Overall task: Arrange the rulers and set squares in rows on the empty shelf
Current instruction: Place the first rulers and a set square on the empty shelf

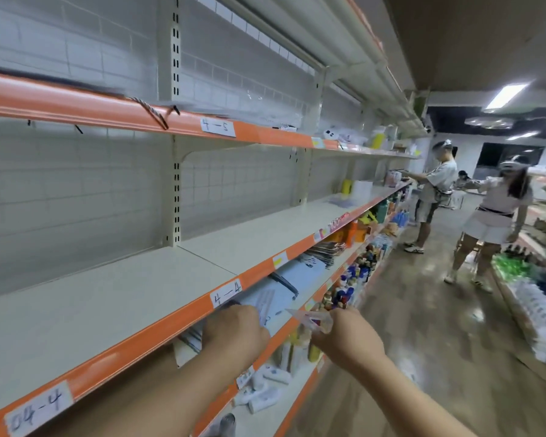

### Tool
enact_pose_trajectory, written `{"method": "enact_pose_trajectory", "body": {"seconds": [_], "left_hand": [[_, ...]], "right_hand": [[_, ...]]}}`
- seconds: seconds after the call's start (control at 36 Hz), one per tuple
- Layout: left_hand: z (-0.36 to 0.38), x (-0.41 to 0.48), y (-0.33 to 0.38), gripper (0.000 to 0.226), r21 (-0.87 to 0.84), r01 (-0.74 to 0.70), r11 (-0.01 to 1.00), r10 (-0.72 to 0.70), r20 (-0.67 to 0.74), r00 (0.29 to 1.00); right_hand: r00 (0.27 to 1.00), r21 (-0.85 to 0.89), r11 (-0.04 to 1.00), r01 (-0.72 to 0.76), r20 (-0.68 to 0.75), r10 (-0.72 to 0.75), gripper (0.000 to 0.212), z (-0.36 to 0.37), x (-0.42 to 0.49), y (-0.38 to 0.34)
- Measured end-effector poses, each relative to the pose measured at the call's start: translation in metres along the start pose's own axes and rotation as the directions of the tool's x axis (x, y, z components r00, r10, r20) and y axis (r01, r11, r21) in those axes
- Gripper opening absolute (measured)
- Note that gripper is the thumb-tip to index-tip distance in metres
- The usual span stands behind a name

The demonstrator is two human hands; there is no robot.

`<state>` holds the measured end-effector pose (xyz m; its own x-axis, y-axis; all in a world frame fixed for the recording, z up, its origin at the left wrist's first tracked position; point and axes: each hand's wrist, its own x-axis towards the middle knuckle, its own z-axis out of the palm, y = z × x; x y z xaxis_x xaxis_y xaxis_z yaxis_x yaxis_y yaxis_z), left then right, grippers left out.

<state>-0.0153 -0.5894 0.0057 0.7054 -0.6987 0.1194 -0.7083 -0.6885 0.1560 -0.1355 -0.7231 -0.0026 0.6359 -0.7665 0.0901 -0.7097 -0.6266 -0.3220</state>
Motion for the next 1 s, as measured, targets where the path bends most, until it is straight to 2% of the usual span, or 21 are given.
{"method": "enact_pose_trajectory", "body": {"seconds": [0.11, 0.17, 0.31, 0.42, 0.5, 0.58, 0.72, 0.83, 0.89, 1.0], "left_hand": [[0.011, 0.028, 0.03, 0.023, 0.023, -0.058, 0.998, 0.059, -0.038, 0.998], [0.015, 0.043, 0.044, 0.024, 0.038, -0.082, 0.996, 0.084, -0.031, 0.996], [0.024, 0.09, 0.071, 0.022, 0.047, -0.164, 0.985, 0.165, -0.025, 0.986], [0.03, 0.137, 0.086, 0.033, 0.042, -0.16, 0.986, 0.16, -0.006, 0.987], [0.034, 0.174, 0.091, 0.022, 0.001, -0.162, 0.987, 0.162, -0.014, 0.987], [0.034, 0.211, 0.095, 0.017, -0.025, -0.165, 0.986, 0.164, -0.034, 0.986], [0.04, 0.264, 0.108, 0.022, -0.013, -0.178, 0.984, 0.178, -0.038, 0.983], [0.05, 0.296, 0.125, 0.021, -0.002, -0.208, 0.978, 0.208, -0.024, 0.978], [0.056, 0.311, 0.135, 0.021, 0.0, -0.22, 0.976, 0.22, -0.029, 0.975], [0.065, 0.339, 0.155, 0.032, -0.003, -0.202, 0.979, 0.202, -0.009, 0.979]], "right_hand": [[0.999, 0.015, 1.0, -0.026, -0.033, 0.027, 0.038, -0.003, 0.025, 0.03], [0.998, 0.005, 0.999, -0.034, -0.044, 0.034, 0.034, -0.002, 0.038, 0.041], [0.998, 0.02, 0.999, -0.051, -0.046, 0.052, 0.037, -0.001, 0.079, 0.061], [0.993, 0.013, 0.995, -0.094, -0.064, 0.095, 0.04, -0.003, 0.123, 0.073], [0.99, -0.008, 0.992, -0.123, -0.071, 0.122, 0.043, -0.007, 0.156, 0.074], [0.989, 0.005, 0.992, -0.124, -0.085, 0.124, 0.042, -0.01, 0.188, 0.072], [0.987, 0.005, 0.99, -0.14, -0.074, 0.14, 0.038, -0.007, 0.23, 0.081], [0.986, 0.006, 0.987, -0.158, -0.058, 0.158, 0.028, -0.007, 0.258, 0.096], [0.985, 0.008, 0.986, -0.165, -0.057, 0.165, 0.033, -0.009, 0.275, 0.106], [0.986, 0.007, 0.987, -0.161, -0.037, 0.161, 0.028, -0.01, 0.31, 0.124]]}}
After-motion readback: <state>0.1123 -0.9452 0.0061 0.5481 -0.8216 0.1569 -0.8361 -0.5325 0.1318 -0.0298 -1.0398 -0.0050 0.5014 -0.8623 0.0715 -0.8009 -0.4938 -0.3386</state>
